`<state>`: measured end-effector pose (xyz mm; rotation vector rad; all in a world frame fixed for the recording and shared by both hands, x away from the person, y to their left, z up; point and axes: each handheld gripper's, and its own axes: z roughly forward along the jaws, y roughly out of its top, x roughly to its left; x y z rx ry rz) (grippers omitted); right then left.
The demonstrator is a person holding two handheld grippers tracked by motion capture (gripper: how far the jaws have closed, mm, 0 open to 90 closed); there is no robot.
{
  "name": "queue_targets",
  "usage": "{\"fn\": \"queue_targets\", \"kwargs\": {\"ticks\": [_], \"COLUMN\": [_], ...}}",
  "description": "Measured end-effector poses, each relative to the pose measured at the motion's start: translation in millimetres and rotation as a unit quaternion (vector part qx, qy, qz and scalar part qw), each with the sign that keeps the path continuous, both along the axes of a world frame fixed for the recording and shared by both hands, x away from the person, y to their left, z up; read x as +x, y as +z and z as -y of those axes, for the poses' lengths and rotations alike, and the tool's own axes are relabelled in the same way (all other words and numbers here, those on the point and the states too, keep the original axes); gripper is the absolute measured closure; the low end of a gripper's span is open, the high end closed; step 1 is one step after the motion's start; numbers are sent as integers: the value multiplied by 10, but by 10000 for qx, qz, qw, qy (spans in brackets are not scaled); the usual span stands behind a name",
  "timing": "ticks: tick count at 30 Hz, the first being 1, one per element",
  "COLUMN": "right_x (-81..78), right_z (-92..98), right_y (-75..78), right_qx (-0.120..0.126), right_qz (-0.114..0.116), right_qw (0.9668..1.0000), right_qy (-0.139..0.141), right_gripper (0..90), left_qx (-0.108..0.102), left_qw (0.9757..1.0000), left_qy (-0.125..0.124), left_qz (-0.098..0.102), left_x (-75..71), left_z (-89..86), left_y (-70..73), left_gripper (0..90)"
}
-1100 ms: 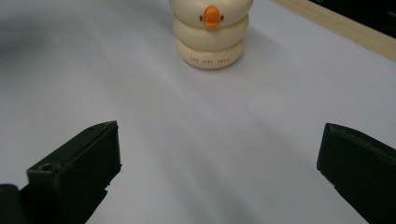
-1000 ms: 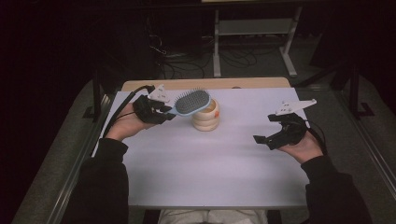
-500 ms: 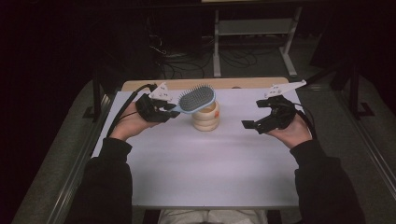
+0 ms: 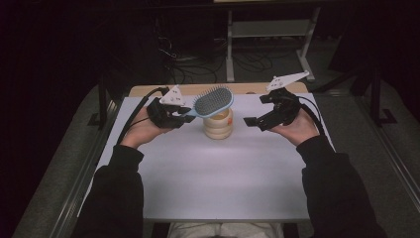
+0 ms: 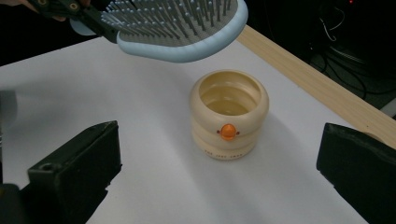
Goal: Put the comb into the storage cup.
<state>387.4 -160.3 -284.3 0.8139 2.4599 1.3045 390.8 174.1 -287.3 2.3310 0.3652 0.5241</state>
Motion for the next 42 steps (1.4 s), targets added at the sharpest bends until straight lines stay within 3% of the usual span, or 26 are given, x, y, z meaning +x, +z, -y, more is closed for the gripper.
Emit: {"fn": "queue_targets", "kwargs": {"ticks": [10,14,16,23,26,28,31,32,36,38,39,42], "right_x": [153,220,255,338,377,405,416,435,465,455,417,333], "right_z": [-46,-73,-90,-197,-250,-272,-289,-290,-293,-291,-301,-350], "right_y": [70,96,100,125,129,127,161,194,232,271,308,366], "right_qx": [272,655,734,771,817,947,1146,1290,1321,1274,1160,1020], "right_qz": [-188,-327,-401,-533,-681,-878,-976,-1077,-1229,-1193,-1006,-780], "right_qw": [9994,9973,9965,9956,9942,9915,9883,9853,9831,9845,9881,9916], "right_qy": [-104,-11,21,-97,-164,-140,-239,-311,-306,-189,-45,122], "right_gripper": [0,0,0,0,56,142,202,246,321,408,461,540], "left_qx": [-59,-72,-131,-122,-190,-228,-275,-292,-283,-250,-242,-191], "left_qw": [9999,9997,9996,9993,9989,9984,9982,9983,9984,9986,9987,9990], "left_qy": [-126,-170,-207,-253,-252,-213,-180,-160,-98,-129,-137,-154], "left_qz": [96,141,159,246,356,462,493,483,481,443,421,381], "left_x": [30,54,64,62,44,36,54,61,81,86,87,101], "left_z": [206,291,327,419,432,437,419,408,411,419,424,445], "left_y": [27,2,1,-5,2,13,17,22,0,-28,-40,-89], "left_gripper": [698,698,698,698,698,698,699,699,699,699,700,702]}}
